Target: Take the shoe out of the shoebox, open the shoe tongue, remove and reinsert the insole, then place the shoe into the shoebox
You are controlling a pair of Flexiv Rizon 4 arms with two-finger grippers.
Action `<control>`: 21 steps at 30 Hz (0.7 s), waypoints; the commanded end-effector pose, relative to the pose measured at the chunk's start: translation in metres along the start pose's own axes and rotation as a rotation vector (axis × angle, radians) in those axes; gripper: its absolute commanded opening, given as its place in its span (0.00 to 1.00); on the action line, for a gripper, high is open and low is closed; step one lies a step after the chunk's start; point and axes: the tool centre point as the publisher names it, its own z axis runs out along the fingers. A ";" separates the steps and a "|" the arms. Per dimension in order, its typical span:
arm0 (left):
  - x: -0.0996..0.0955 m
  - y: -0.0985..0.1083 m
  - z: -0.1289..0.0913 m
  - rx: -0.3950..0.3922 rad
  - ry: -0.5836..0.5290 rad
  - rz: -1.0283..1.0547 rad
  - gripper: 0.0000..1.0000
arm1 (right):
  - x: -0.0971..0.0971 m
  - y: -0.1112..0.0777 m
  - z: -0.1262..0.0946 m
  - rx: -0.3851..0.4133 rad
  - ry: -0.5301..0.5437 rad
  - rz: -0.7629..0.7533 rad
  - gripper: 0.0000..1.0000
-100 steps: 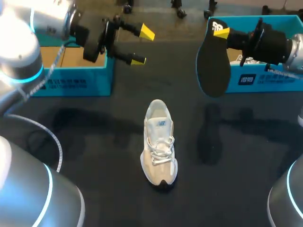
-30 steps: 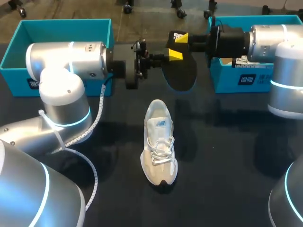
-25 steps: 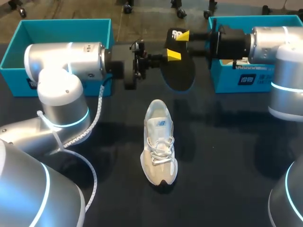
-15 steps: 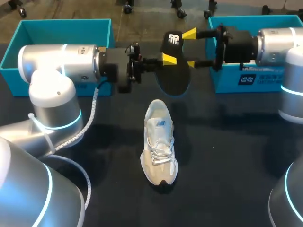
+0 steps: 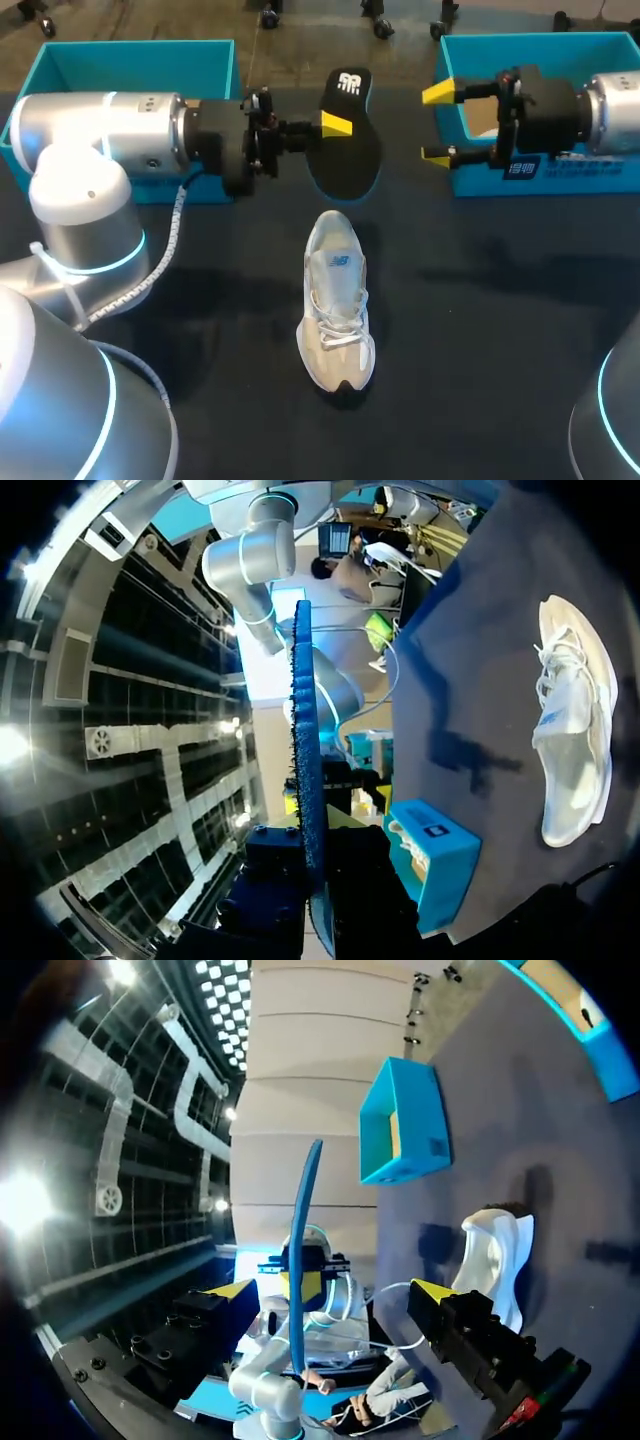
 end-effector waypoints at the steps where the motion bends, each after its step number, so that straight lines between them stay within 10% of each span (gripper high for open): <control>1: -0.003 -0.006 -0.007 -0.001 0.009 -0.007 0.00 | 0.001 -0.002 -0.020 0.015 -0.003 -0.025 1.00; 21: -0.004 -0.007 -0.009 0.006 0.023 -0.003 0.00 | -0.002 -0.006 -0.040 0.052 0.037 -0.069 1.00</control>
